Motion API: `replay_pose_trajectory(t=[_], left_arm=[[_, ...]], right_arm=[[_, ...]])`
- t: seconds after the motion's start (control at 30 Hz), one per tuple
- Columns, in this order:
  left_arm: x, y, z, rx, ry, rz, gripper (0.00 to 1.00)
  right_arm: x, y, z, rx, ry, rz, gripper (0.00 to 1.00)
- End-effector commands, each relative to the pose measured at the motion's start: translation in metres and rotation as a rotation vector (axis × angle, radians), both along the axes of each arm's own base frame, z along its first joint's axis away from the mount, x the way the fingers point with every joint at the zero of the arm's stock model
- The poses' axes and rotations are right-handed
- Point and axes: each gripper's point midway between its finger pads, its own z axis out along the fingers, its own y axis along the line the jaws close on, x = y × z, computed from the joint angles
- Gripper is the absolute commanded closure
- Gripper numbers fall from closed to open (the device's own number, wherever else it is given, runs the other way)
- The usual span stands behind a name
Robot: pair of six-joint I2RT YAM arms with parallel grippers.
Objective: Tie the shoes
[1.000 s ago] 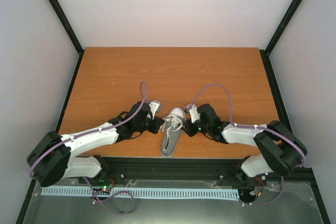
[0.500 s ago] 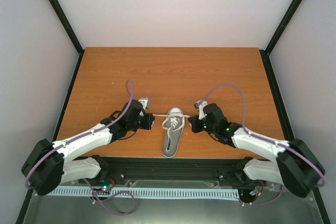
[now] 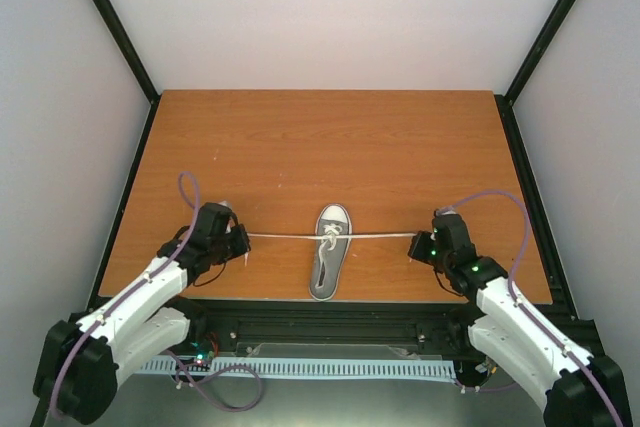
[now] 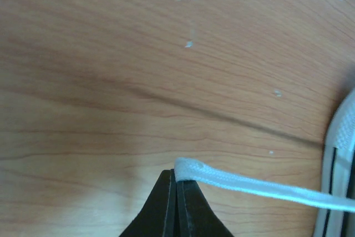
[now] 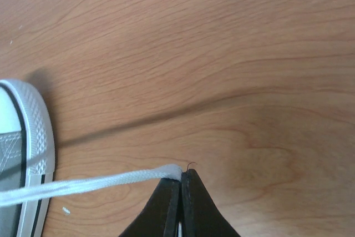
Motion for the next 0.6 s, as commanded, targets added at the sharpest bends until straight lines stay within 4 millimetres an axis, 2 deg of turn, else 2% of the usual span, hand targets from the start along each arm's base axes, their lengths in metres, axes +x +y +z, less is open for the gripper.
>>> replay_pose_trajectory(t=[0.0,0.3,0.43,0.57], left_arm=[[-0.013,0.019,-0.01,-0.042,0.078,0.108,0.99],[-0.015,0.039,-0.01,-0.106,0.077,0.211,0.99],[-0.013,0.043,-0.005,-0.105,0.064,0.225,0.99],[-0.013,0.045,-0.004,-0.077,0.059,0.213,0.99]], right_arm=[[-0.012,-0.022,-0.01,0.034,0.053,-0.13,0.97],[-0.019,-0.054,-0.014,0.097,0.035,-0.288,0.97],[-0.019,-0.059,-0.014,0.097,0.035,-0.306,0.97],[-0.018,-0.055,-0.016,0.111,0.035,-0.28,0.97]])
